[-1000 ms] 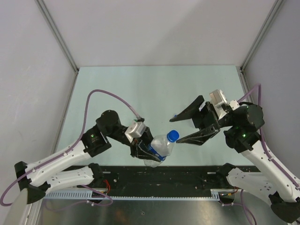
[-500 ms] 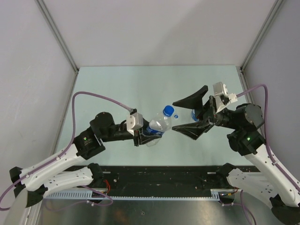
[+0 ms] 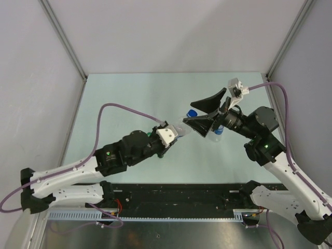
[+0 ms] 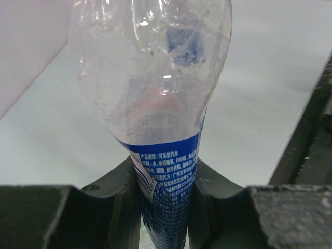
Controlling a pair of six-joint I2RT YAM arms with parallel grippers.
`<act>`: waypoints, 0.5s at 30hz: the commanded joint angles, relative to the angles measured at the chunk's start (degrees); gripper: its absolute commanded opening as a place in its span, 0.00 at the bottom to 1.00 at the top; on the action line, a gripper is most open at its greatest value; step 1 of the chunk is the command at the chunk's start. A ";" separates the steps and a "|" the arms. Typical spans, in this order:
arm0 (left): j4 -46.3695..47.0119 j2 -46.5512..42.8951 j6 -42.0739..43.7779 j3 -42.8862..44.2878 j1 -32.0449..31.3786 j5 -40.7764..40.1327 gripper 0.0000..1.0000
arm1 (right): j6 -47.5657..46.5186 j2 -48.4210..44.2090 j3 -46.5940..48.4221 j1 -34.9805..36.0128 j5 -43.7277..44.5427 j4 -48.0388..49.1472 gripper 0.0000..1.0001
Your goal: Unscrew the bottle caps
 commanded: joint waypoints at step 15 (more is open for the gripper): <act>-2.37 9.76 7.96 7.46 -8.21 -31.70 0.00 | 8.47 2.38 0.54 -7.05 8.95 -7.90 0.82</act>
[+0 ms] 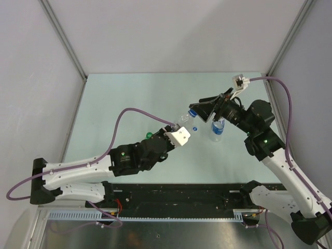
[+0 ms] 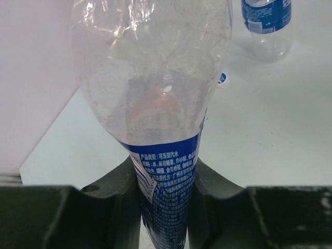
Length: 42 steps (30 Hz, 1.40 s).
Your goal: Unscrew the bottle caps
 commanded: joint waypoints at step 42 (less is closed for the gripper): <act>4.36 -9.56 -9.59 -0.78 15.26 54.56 0.00 | -8.13 -0.71 -0.66 1.73 -17.68 4.39 0.00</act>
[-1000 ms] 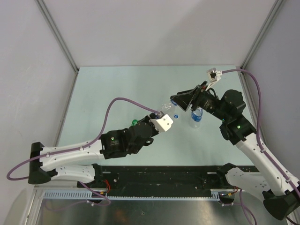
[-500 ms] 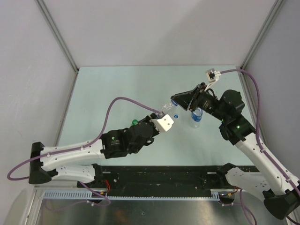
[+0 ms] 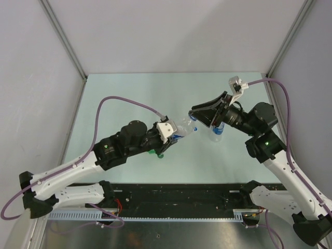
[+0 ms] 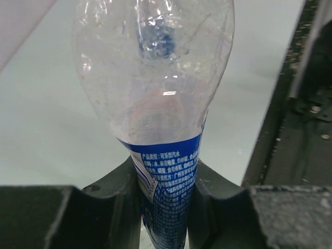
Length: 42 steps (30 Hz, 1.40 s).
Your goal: Unscrew the bottle caps
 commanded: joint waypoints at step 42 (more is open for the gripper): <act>21.44 -7.35 -11.58 -5.20 7.33 44.42 0.00 | -1.53 -6.97 -2.27 -0.14 -21.93 17.43 0.82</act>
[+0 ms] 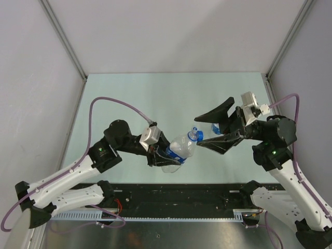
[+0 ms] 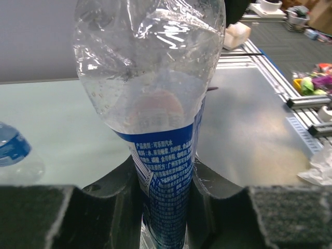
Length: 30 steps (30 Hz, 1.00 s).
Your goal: Unscrew the bottle caps
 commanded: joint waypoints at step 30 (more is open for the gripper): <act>-10.57 -0.68 10.33 4.36 -0.19 -21.09 0.00 | 2.13 3.62 -0.20 -2.22 9.17 -6.46 0.97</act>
